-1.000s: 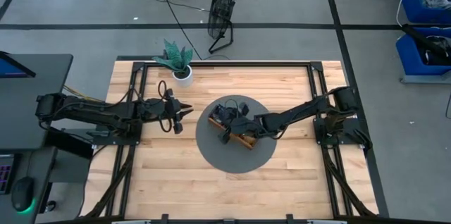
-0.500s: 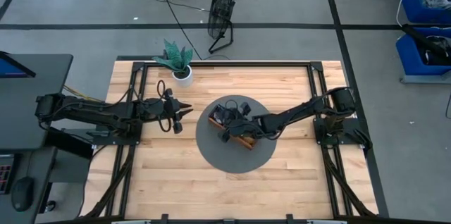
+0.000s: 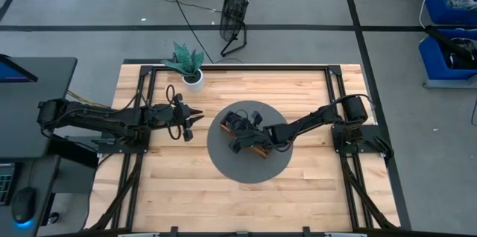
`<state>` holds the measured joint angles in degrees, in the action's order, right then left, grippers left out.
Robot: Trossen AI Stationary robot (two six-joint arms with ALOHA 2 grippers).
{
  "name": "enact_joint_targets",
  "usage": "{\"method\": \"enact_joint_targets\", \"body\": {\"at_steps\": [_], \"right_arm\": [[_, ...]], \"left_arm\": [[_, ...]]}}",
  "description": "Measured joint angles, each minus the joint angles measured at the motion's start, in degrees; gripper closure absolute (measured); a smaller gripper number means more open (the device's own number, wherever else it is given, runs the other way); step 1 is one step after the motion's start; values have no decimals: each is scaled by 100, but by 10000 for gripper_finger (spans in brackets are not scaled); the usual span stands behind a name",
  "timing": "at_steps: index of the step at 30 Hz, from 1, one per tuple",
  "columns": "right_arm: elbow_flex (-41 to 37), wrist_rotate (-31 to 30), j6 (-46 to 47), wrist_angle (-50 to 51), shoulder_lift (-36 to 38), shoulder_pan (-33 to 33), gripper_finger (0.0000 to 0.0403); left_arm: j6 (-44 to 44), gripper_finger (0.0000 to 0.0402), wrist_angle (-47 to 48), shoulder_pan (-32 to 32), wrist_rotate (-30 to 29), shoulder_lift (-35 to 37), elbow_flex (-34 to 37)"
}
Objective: Pick & Place Tea
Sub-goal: Put the dark blue tea bag into the left section of the wooden organizer, then return to Home Position
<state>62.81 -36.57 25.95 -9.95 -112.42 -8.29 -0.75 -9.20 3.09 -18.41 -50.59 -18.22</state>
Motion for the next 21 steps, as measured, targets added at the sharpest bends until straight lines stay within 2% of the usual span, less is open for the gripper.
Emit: {"method": "enact_joint_targets", "body": {"at_steps": [8,21], "right_arm": [[2,398,-375,-16,0,23,376],[0,613,-1097,189,640,21,278]], "left_arm": [[43,319,5,0,1,0,0],[159,319,14,0,15,0,0]]}}
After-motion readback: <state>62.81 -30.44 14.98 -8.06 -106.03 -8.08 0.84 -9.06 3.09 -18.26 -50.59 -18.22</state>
